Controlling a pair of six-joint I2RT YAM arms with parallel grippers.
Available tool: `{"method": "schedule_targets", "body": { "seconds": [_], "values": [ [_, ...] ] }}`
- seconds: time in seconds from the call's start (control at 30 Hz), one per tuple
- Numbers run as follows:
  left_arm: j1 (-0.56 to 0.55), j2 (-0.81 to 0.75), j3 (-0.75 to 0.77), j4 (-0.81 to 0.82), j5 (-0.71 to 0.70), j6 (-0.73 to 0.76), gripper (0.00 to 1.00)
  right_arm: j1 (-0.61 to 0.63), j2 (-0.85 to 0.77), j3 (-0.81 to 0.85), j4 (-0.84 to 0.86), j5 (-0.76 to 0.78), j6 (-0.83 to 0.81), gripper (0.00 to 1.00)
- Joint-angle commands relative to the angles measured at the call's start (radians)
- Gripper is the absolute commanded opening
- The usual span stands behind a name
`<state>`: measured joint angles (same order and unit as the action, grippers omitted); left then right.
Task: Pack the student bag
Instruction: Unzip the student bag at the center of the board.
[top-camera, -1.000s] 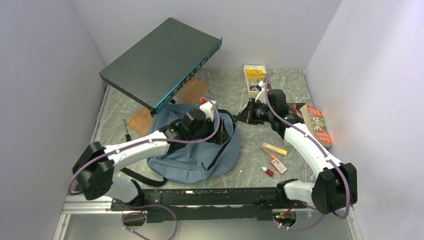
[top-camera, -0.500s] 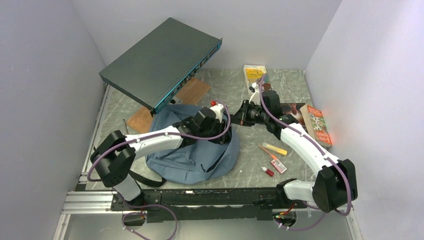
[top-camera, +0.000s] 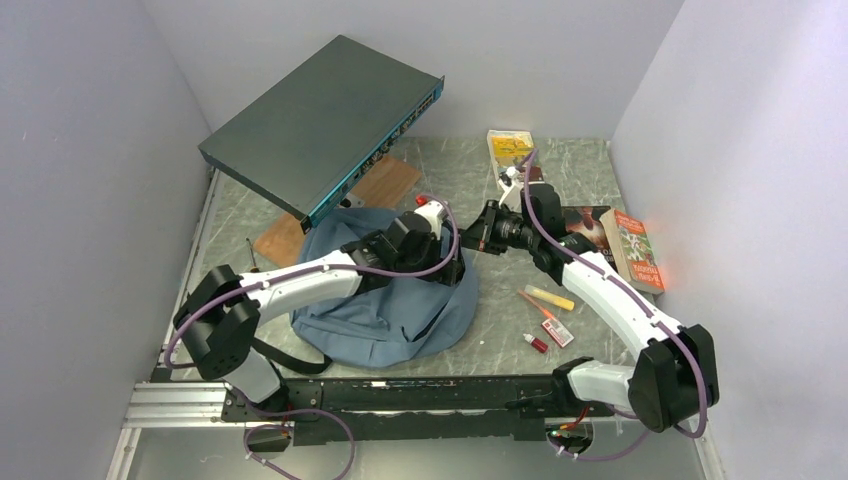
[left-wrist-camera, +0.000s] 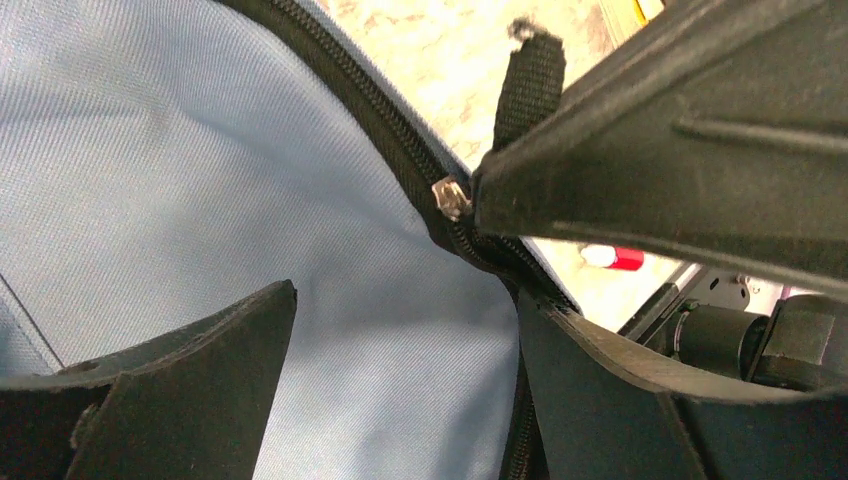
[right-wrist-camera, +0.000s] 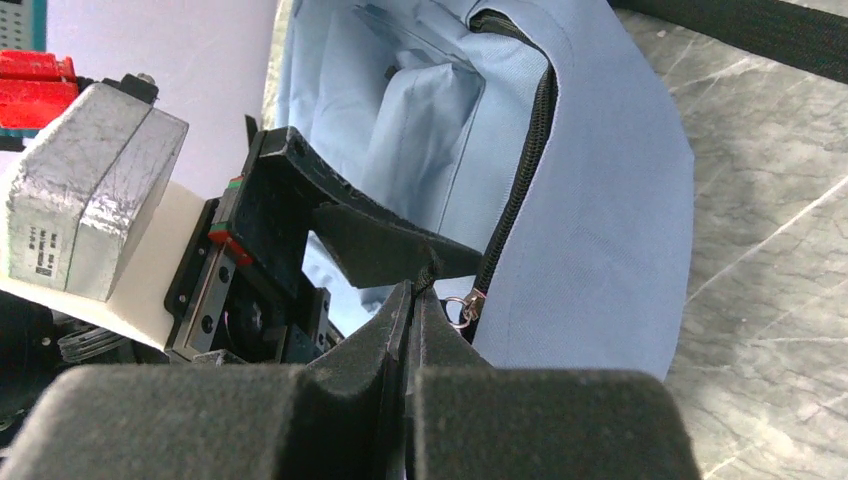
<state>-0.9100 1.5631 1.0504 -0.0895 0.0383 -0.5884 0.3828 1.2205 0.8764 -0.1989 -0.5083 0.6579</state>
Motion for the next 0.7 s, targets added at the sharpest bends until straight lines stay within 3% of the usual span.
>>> {"method": "schedule_targets", "body": {
  "seconds": [0.0,0.2,0.3,0.4,0.67],
  "values": [
    [0.001,0.017,0.062,0.009,-0.034,-0.004,0.87,0.015,-0.045,-0.011,0.134,-0.045,0.084,0.00],
    [-0.009,-0.101,-0.041,0.039,-0.004,0.013,0.92,0.015,-0.055,0.014,0.076,-0.019,0.029,0.00],
    [-0.011,-0.210,-0.125,0.022,0.066,0.055,0.99,0.013,-0.053,0.022,0.054,-0.031,0.003,0.00],
    [-0.015,-0.274,-0.180,-0.030,0.131,0.084,1.00,0.013,-0.048,0.018,0.058,-0.070,-0.008,0.00],
    [-0.102,-0.234,-0.213,0.005,0.118,0.070,0.99,0.013,-0.049,0.011,0.065,-0.083,0.000,0.00]
  ]
}}
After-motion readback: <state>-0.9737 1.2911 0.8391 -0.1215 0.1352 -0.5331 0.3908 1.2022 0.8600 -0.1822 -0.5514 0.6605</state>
